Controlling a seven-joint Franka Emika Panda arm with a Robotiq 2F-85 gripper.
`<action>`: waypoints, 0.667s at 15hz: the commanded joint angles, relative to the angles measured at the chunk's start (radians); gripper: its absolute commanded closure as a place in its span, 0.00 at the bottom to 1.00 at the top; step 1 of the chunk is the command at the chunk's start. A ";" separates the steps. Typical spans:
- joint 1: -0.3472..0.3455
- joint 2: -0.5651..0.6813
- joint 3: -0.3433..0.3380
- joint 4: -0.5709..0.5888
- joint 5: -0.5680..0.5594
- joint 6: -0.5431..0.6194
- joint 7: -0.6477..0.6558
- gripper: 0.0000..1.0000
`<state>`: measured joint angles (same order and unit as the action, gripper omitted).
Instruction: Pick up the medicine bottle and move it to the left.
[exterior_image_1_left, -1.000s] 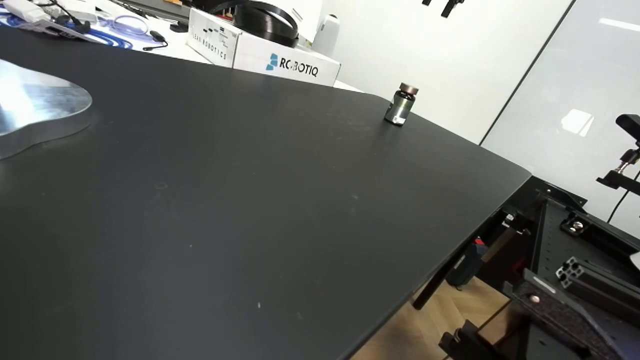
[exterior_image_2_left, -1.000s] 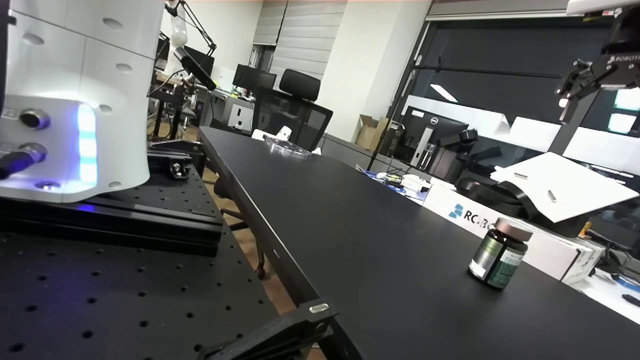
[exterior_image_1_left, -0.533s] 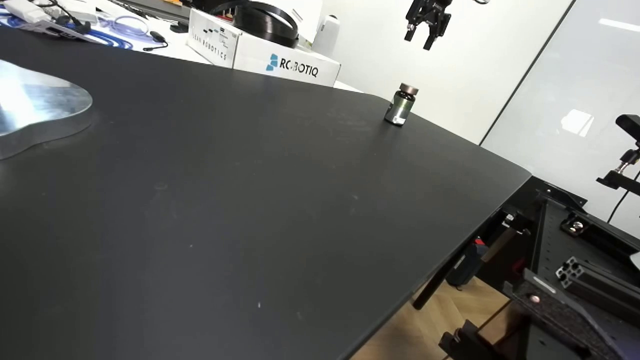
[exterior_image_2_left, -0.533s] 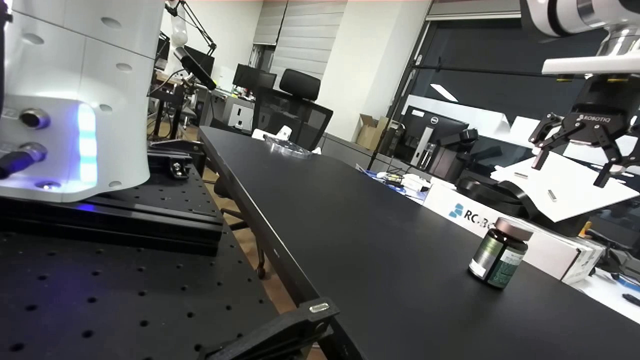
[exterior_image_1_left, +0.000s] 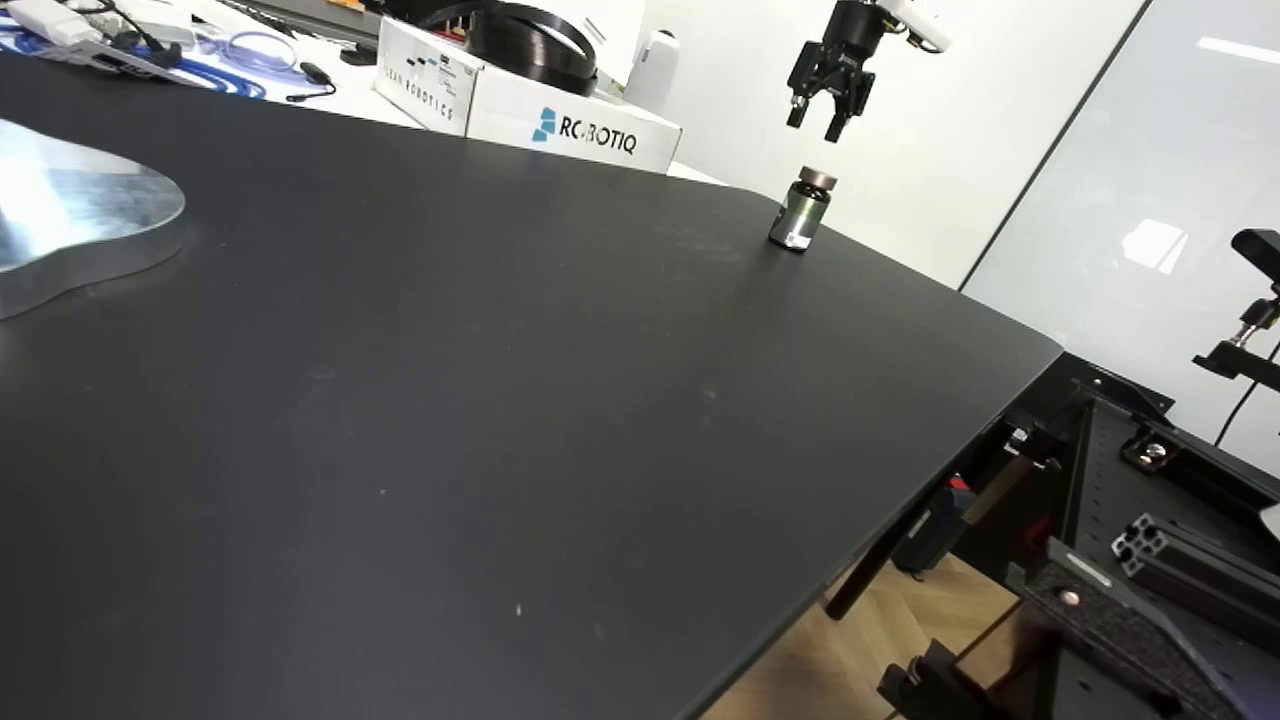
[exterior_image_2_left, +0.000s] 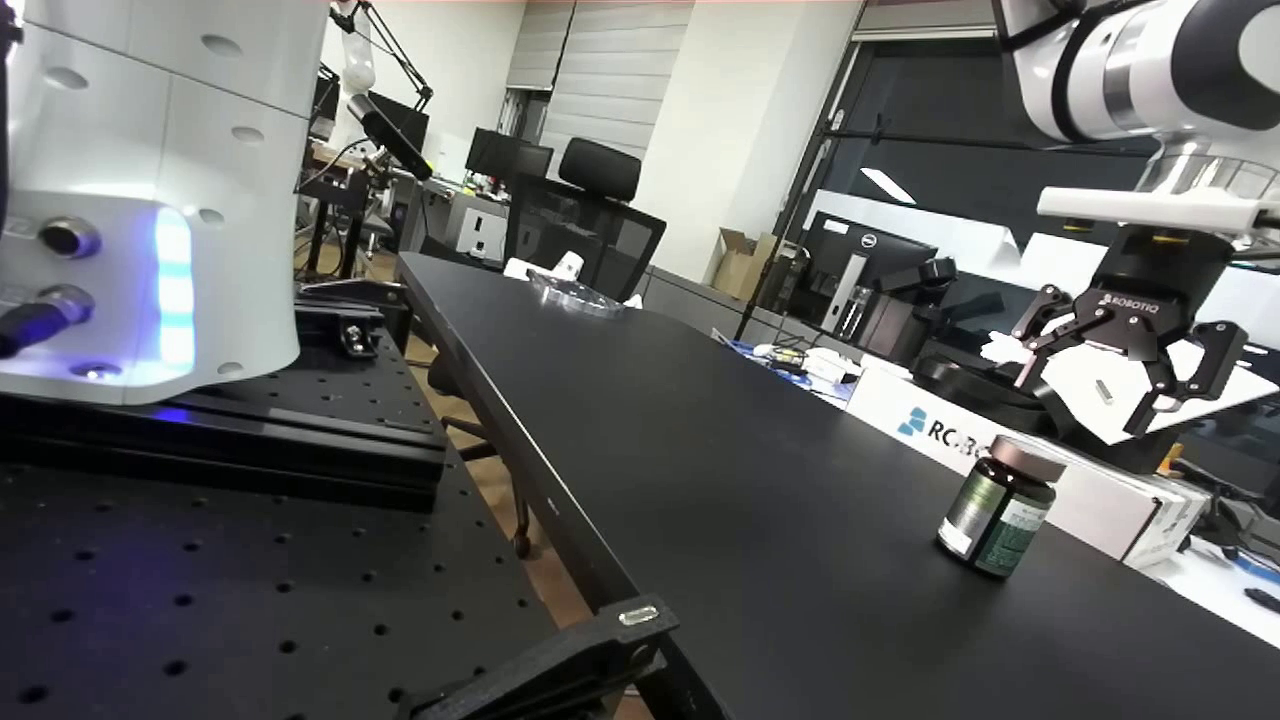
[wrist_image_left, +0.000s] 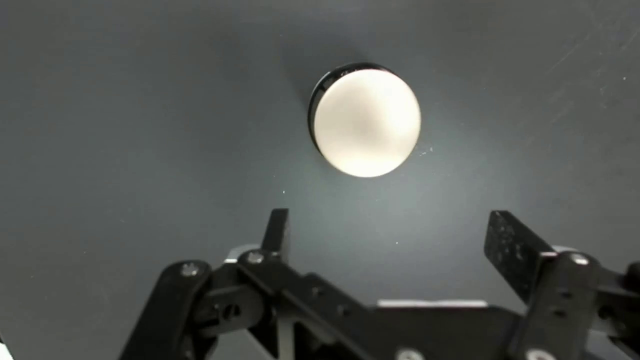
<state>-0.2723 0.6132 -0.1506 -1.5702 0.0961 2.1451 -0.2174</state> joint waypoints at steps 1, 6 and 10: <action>-0.022 -0.006 0.005 -0.036 -0.012 0.026 0.004 0.00; -0.044 -0.009 0.001 -0.072 -0.014 0.050 -0.005 0.00; -0.050 -0.010 0.000 -0.079 -0.018 0.045 -0.004 0.00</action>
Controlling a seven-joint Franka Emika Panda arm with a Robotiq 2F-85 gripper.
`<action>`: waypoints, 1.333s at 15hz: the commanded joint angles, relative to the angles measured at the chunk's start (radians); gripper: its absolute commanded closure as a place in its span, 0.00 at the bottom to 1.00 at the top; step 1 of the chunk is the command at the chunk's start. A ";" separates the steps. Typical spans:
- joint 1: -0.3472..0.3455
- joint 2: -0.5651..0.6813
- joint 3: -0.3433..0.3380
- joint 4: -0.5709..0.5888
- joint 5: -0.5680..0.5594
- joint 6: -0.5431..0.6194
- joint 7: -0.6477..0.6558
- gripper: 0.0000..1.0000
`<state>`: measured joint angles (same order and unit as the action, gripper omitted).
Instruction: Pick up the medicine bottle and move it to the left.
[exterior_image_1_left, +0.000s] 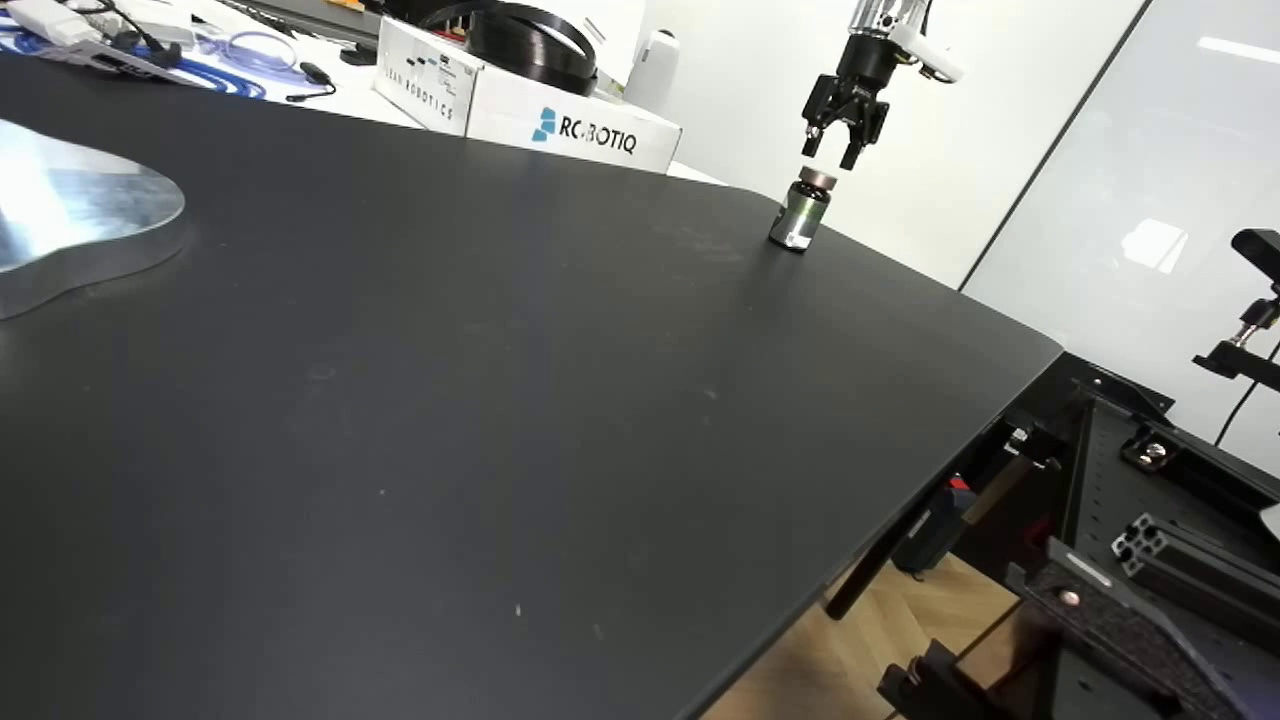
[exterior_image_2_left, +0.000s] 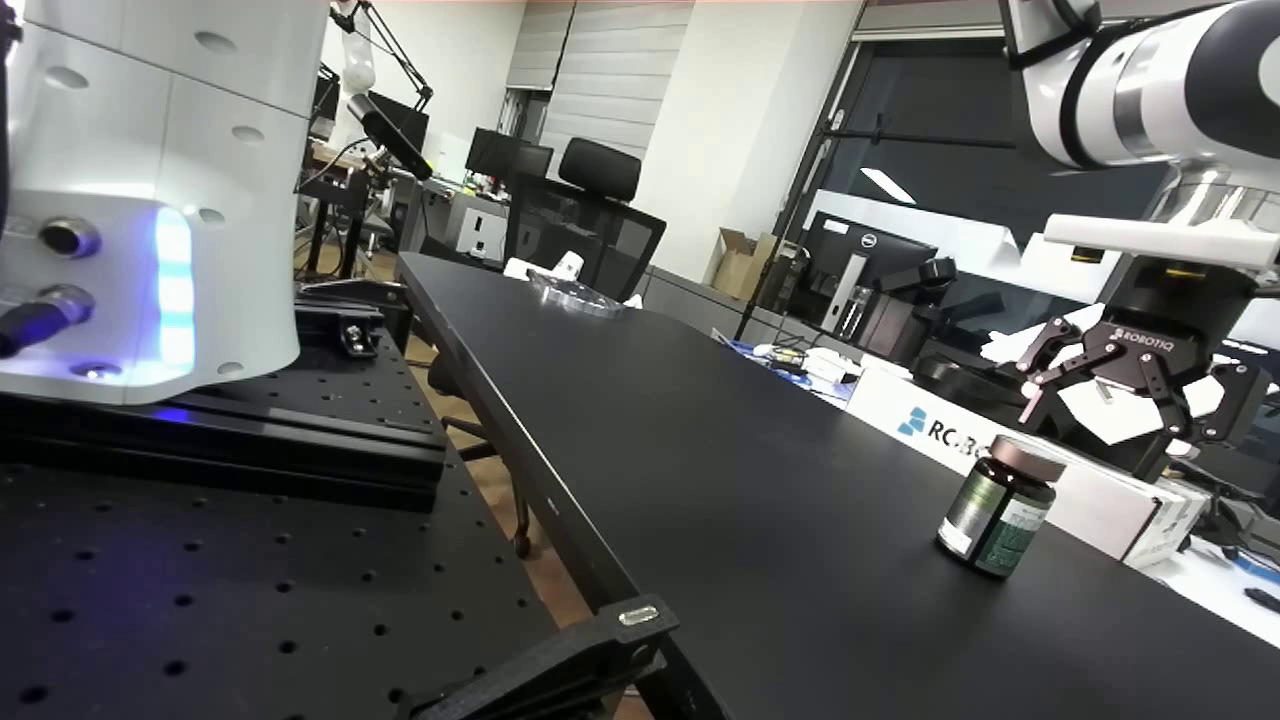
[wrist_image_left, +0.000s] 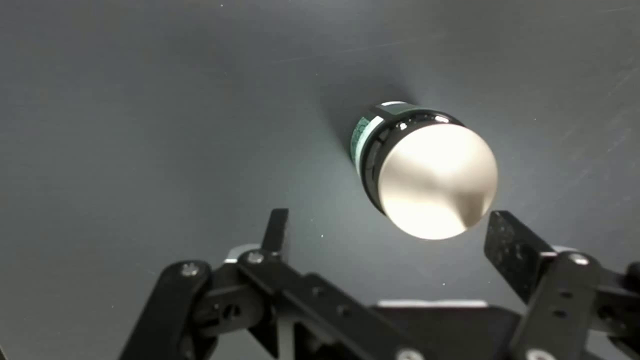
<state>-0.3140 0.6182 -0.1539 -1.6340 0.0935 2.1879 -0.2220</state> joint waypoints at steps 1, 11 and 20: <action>-0.009 -0.015 0.003 -0.017 -0.017 0.001 0.000 0.00; -0.009 0.001 0.007 -0.005 -0.027 -0.009 0.002 0.00; -0.005 -0.004 0.011 -0.016 -0.031 -0.010 0.008 0.00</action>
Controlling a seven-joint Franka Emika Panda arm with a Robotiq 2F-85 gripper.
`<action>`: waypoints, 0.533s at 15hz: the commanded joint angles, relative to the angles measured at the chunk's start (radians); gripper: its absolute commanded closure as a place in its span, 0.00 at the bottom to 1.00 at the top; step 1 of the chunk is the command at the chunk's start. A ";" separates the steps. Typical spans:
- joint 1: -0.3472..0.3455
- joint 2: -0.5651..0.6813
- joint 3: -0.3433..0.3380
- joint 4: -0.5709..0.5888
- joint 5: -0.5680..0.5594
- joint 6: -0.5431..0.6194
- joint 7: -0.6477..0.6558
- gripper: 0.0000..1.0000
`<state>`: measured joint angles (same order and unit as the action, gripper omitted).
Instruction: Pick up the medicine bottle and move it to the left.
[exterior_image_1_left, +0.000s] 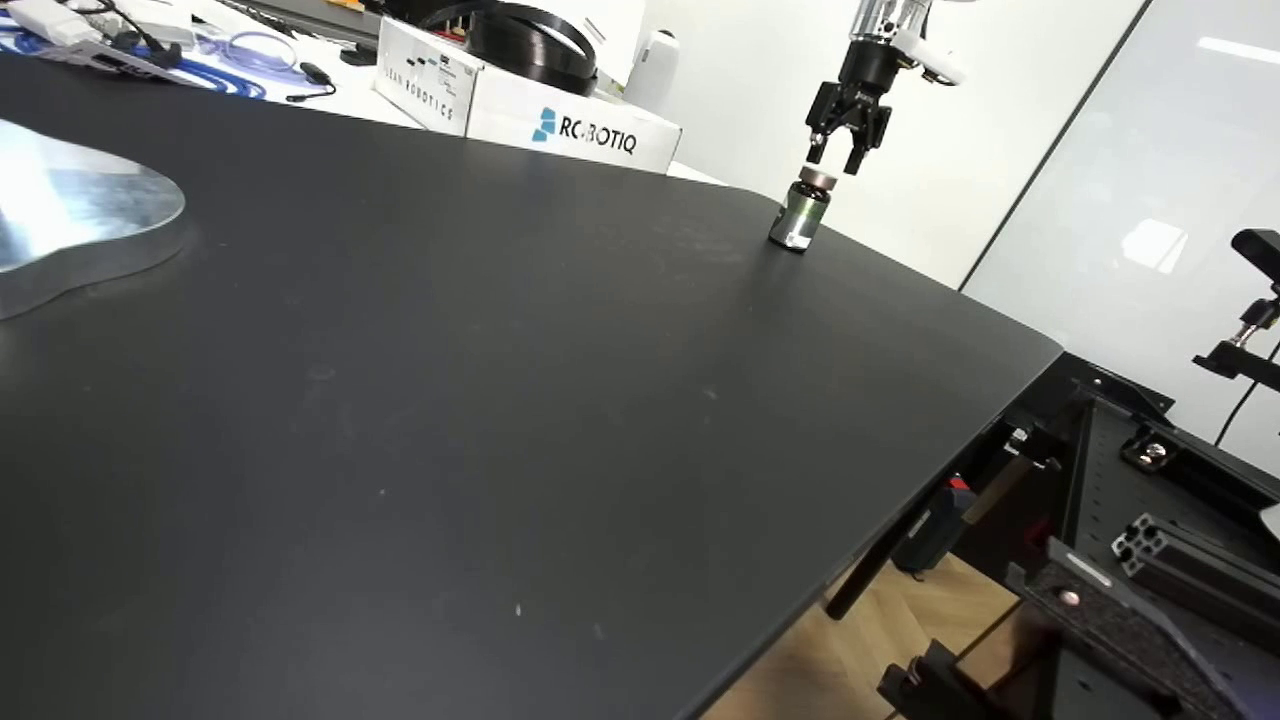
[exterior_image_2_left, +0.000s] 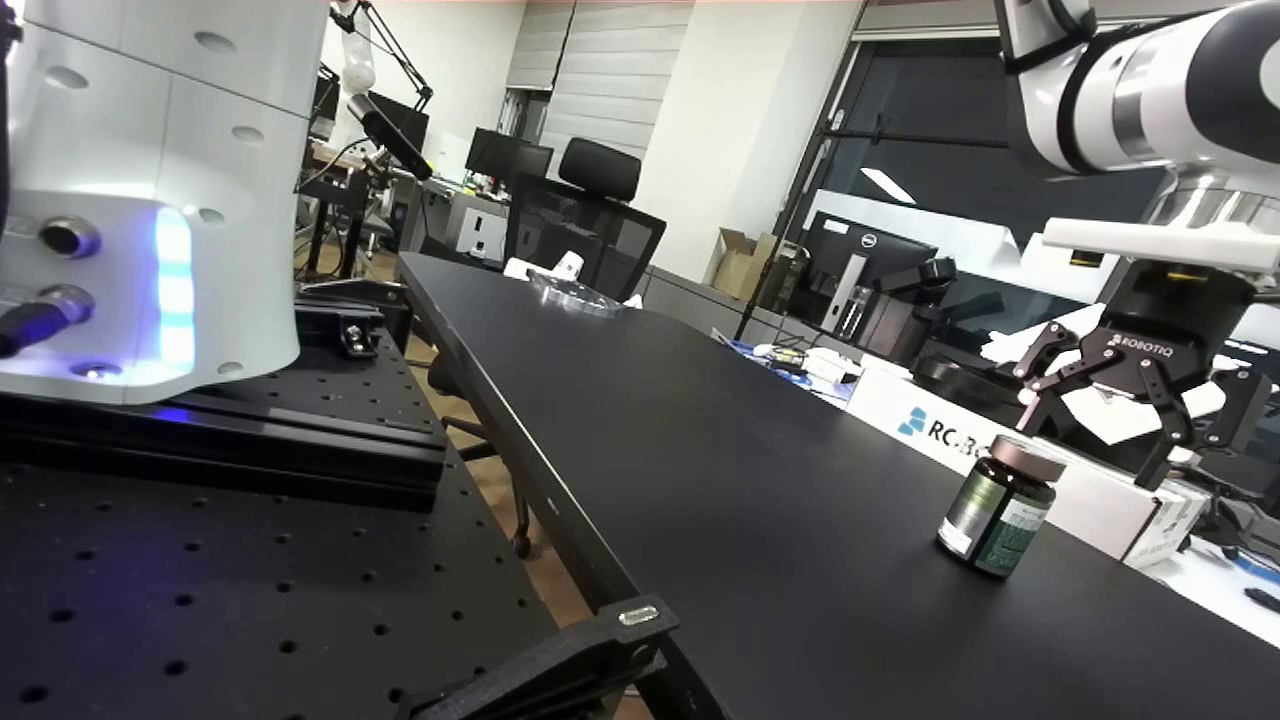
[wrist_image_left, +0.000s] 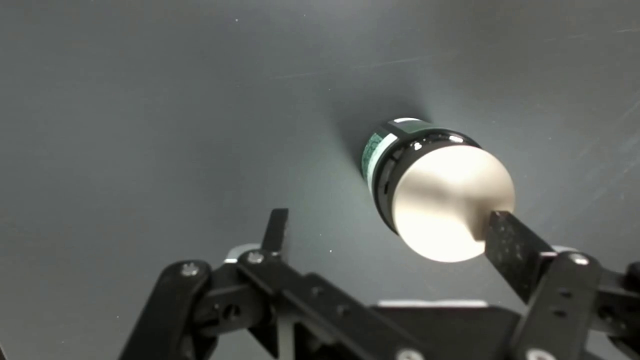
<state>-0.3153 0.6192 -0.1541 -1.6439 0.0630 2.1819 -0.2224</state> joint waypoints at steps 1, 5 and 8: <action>-0.001 -0.009 0.013 -0.012 -0.001 0.002 0.009 0.00; 0.008 -0.006 0.024 -0.024 0.000 0.001 0.013 0.00; 0.003 0.009 0.034 -0.037 0.014 0.015 0.007 0.25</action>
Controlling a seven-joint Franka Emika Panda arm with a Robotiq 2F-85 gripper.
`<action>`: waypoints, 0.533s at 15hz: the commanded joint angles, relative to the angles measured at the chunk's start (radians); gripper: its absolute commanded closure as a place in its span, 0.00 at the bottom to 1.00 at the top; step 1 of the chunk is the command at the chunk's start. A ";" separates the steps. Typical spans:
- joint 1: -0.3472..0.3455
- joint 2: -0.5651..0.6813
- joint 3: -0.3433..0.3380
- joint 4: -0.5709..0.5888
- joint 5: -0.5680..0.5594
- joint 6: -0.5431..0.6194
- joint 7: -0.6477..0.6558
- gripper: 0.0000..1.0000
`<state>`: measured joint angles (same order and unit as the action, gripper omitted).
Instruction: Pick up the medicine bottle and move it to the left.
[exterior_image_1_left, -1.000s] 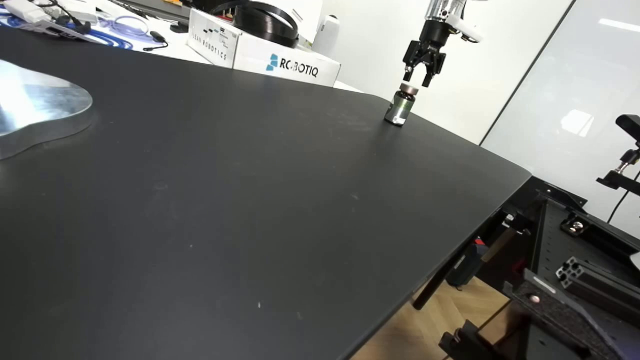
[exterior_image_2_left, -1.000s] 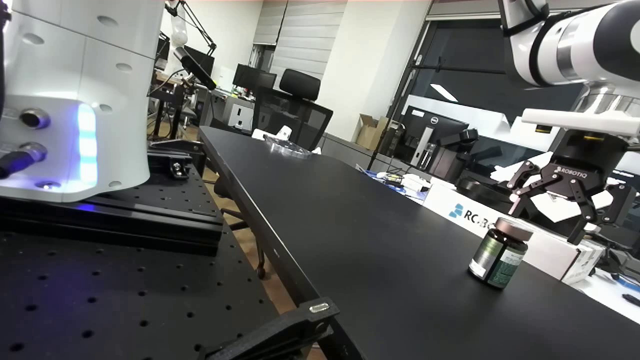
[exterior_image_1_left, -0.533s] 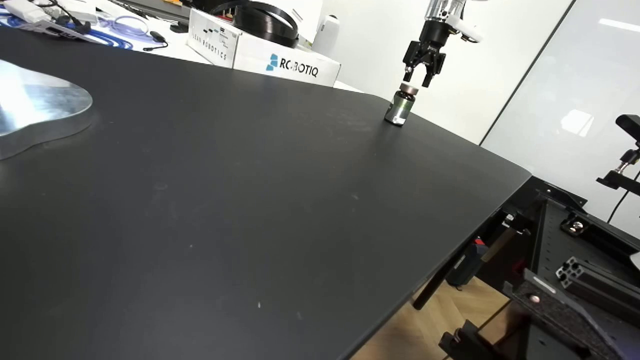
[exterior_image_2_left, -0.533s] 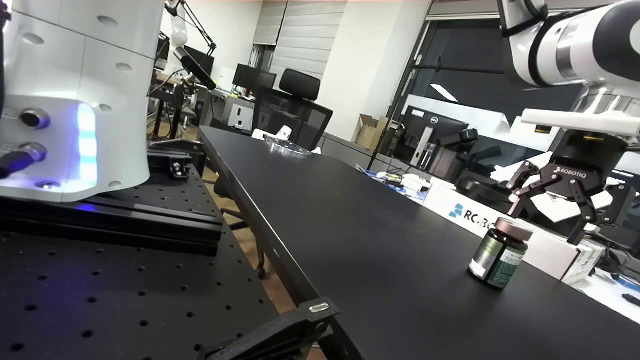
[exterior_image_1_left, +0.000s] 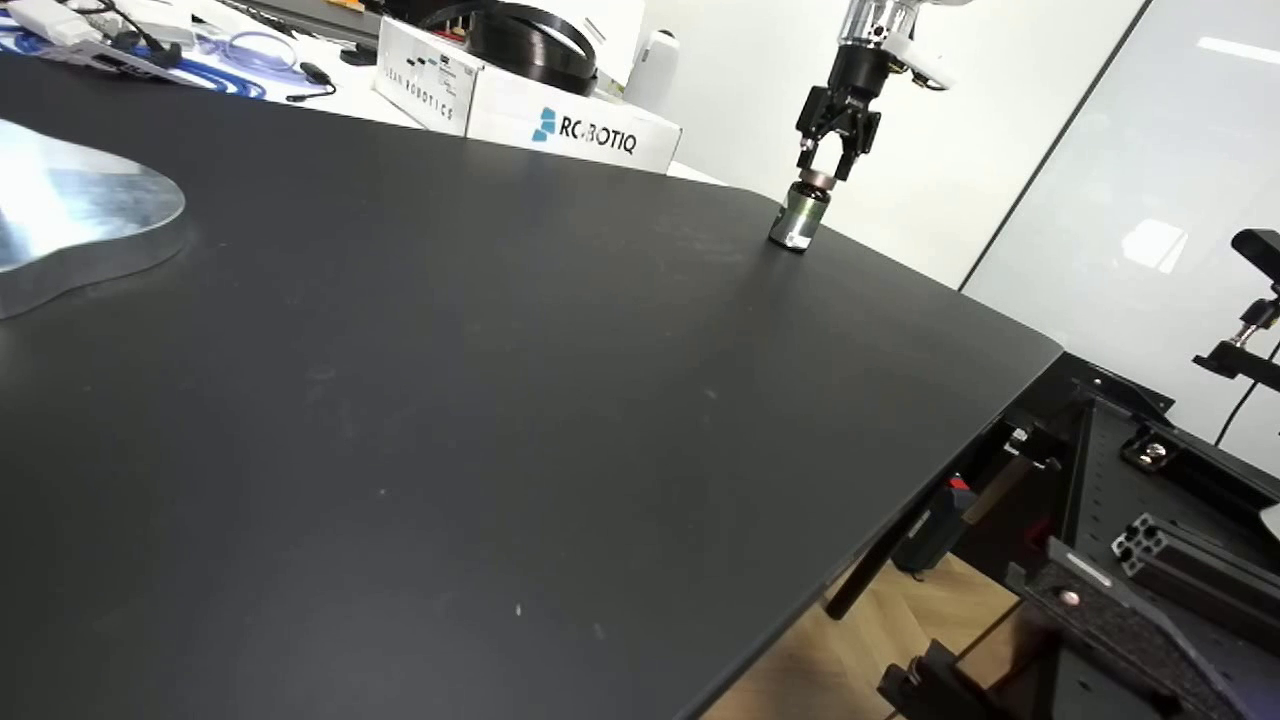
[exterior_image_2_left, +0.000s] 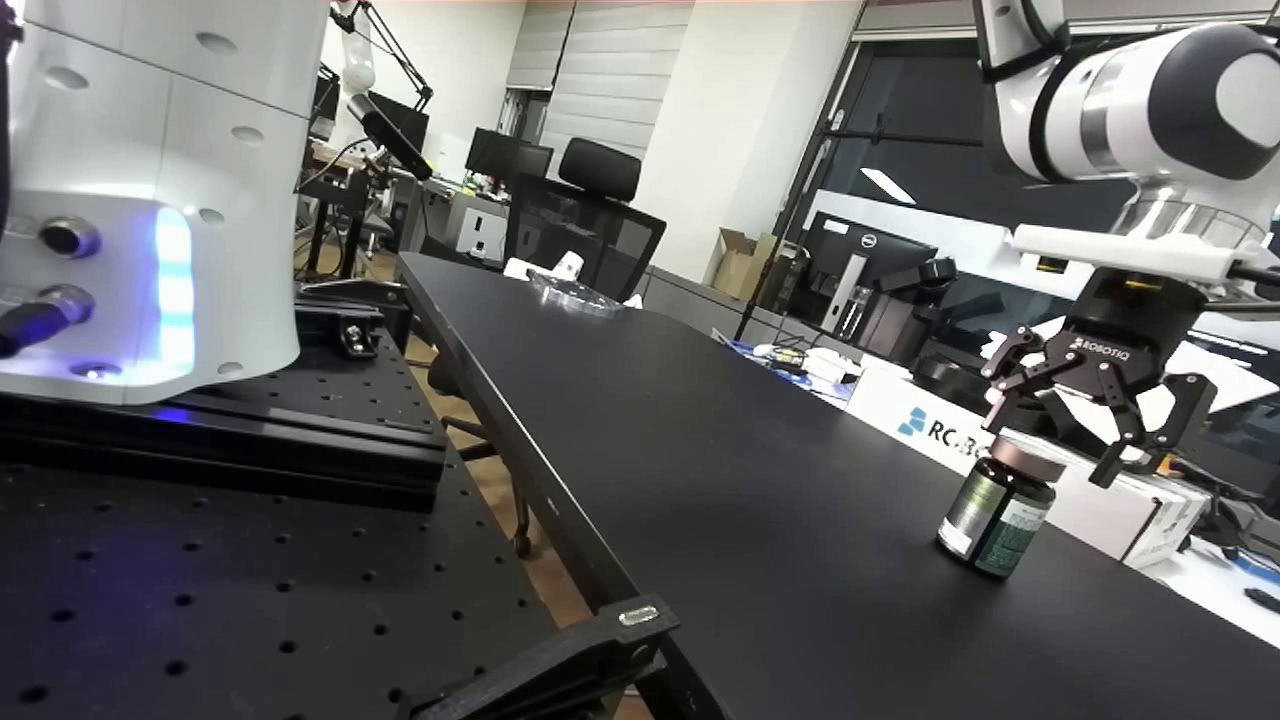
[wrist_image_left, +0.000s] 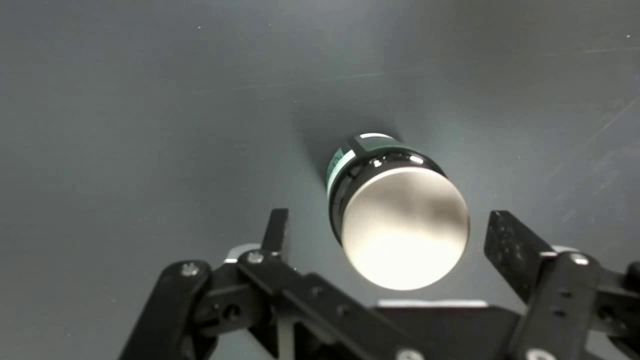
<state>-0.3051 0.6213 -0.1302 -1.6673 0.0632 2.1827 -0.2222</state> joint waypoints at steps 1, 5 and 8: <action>-0.009 0.012 0.013 -0.018 0.019 0.023 0.007 0.26; -0.003 0.020 0.014 -0.033 0.019 0.034 0.008 0.55; 0.000 -0.003 0.017 -0.046 0.018 0.035 0.000 0.56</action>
<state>-0.3050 0.6394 -0.1217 -1.6910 0.0789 2.2057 -0.2223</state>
